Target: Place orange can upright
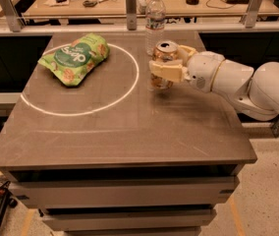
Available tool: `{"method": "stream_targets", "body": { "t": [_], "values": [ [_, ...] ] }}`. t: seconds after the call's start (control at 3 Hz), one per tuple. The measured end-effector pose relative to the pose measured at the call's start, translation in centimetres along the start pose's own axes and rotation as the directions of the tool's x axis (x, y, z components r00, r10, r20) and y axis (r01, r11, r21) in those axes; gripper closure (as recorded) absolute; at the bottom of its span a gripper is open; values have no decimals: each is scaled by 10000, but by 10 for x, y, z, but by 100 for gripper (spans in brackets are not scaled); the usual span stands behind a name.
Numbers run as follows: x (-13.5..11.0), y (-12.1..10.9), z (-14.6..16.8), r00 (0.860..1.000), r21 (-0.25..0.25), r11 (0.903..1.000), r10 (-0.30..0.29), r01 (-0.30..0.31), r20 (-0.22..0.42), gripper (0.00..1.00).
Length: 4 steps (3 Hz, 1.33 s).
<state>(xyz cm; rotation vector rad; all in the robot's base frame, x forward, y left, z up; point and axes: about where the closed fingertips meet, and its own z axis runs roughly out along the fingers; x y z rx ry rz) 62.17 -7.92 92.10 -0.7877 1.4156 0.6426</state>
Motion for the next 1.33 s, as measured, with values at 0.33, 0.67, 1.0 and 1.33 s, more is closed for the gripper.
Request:
{"method": "stream_targets", "body": {
  "t": [0.33,0.67,1.0,1.33],
  "values": [
    [16,13,2,9997,-23,9998,174,-174,-152,100],
    [20,16,3,9996,-55,9998,179,-180,-203,100],
    [26,21,6,9986,-297,9986,426,-435,-318,84],
    [25,22,7,9986,-334,9985,415,-426,-313,59]
  ]
}}
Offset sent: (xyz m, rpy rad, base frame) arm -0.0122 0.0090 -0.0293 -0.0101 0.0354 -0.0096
